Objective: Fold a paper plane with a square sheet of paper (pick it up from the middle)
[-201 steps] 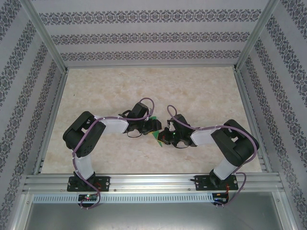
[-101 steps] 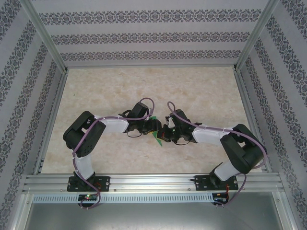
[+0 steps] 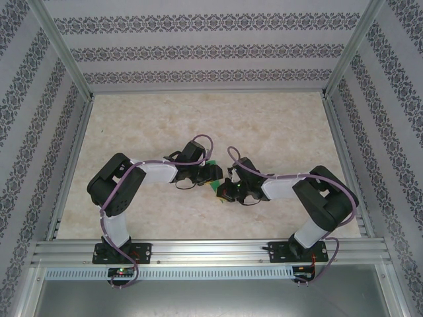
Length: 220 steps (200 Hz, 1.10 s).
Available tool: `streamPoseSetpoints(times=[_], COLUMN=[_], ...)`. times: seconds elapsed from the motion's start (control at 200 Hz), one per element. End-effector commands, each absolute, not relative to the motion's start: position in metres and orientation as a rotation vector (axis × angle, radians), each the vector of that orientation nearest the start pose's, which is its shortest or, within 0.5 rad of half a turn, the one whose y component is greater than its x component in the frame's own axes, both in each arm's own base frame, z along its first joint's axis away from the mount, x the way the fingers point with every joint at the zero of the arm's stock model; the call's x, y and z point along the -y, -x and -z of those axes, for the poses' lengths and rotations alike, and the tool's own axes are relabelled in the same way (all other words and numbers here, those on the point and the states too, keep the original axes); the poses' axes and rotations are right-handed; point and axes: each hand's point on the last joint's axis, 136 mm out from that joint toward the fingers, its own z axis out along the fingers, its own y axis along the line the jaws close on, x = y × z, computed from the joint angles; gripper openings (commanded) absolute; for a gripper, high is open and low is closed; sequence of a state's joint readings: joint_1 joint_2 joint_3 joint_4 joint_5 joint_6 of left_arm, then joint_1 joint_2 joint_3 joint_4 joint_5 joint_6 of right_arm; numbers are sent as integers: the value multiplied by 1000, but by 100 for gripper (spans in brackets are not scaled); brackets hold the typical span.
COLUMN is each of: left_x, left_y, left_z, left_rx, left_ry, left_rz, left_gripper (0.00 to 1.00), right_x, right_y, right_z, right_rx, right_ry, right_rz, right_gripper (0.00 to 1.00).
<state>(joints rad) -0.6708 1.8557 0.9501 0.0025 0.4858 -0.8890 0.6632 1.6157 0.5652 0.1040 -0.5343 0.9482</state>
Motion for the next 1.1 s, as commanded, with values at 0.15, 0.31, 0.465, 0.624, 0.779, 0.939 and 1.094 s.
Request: streamPoseSetpoints(times=[0.15, 0.31, 0.465, 0.624, 0.779, 0.939, 1.094], left_x=[316, 316, 316, 316, 318, 320, 319], left_y=[-273, -273, -272, -272, -272, -274, -274], left_z=[0, 1, 2, 2, 1, -2, -2], left_rx=[-2895, -2899, -2904, -2905, -2905, -2904, -2906], left_ry=[79, 80, 77, 77, 73, 72, 71], left_rz=[1017, 1012, 1011, 1013, 1021, 1028, 1024], left_gripper=[52, 52, 52, 51, 51, 51, 51], right_x=[-252, -243, -233, -252, -274, -290, -282], right_y=[-178, -167, -169, -189, -211, -227, -231], right_z=[5, 18, 15, -26, -59, -52, -20], right_rx=[-2962, -3005, -3004, -2868, -2762, -2750, -2802], right_ry=[-240, -275, -292, -178, -101, -110, -190], right_rz=[-1107, -1069, -987, -1097, -1200, -1228, -1137], right_gripper=[0, 0, 0, 0, 2, 3, 2])
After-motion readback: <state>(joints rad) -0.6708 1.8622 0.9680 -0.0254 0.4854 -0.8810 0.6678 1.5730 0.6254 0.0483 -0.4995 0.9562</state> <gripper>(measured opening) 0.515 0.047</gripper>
